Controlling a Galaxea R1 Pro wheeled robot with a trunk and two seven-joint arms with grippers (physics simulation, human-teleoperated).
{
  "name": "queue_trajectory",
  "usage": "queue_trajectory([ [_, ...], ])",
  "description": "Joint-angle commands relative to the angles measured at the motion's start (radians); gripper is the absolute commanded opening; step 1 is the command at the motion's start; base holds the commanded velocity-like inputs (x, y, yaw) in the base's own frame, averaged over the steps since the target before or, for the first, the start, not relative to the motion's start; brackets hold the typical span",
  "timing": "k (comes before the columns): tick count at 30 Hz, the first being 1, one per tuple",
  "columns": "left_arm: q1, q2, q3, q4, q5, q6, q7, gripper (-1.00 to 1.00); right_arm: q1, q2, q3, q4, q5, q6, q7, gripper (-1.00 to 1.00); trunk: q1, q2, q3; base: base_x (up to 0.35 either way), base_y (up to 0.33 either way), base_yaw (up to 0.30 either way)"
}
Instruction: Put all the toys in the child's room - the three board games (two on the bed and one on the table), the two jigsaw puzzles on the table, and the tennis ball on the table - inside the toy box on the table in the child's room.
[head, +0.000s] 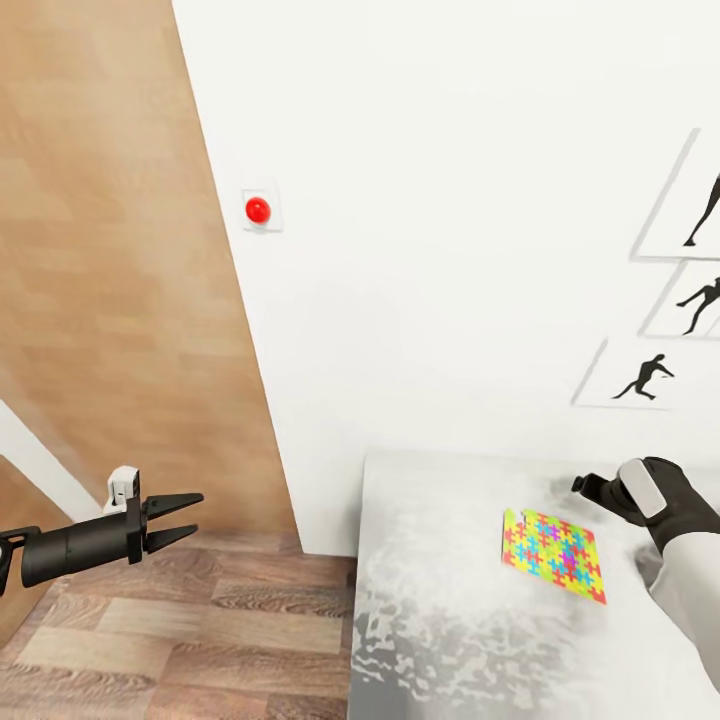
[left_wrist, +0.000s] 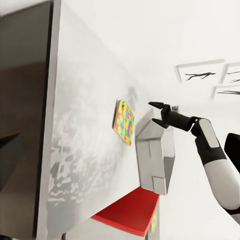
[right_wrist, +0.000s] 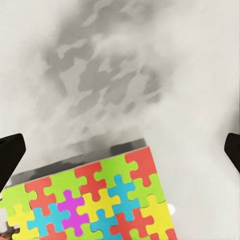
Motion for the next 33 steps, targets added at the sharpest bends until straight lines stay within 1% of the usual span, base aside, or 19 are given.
queue_trajectory([
  [1, -0.001, 0.001, -0.002, 0.001, -0.008, 0.001, -0.010, 1.00, -0.001, 0.000, -0.001, -0.002, -0.011, 0.003, -0.009, 1.00, 0.001, -0.002, -0.004, 0.000, 0.000, 0.000],
  [33, -0.001, 0.001, 0.000, 0.005, -0.010, 0.000, -0.010, 1.00, -0.001, 0.002, -0.002, -0.002, -0.013, 0.001, -0.009, 1.00, 0.001, -0.002, -0.055, 0.000, 0.000, 0.000],
])
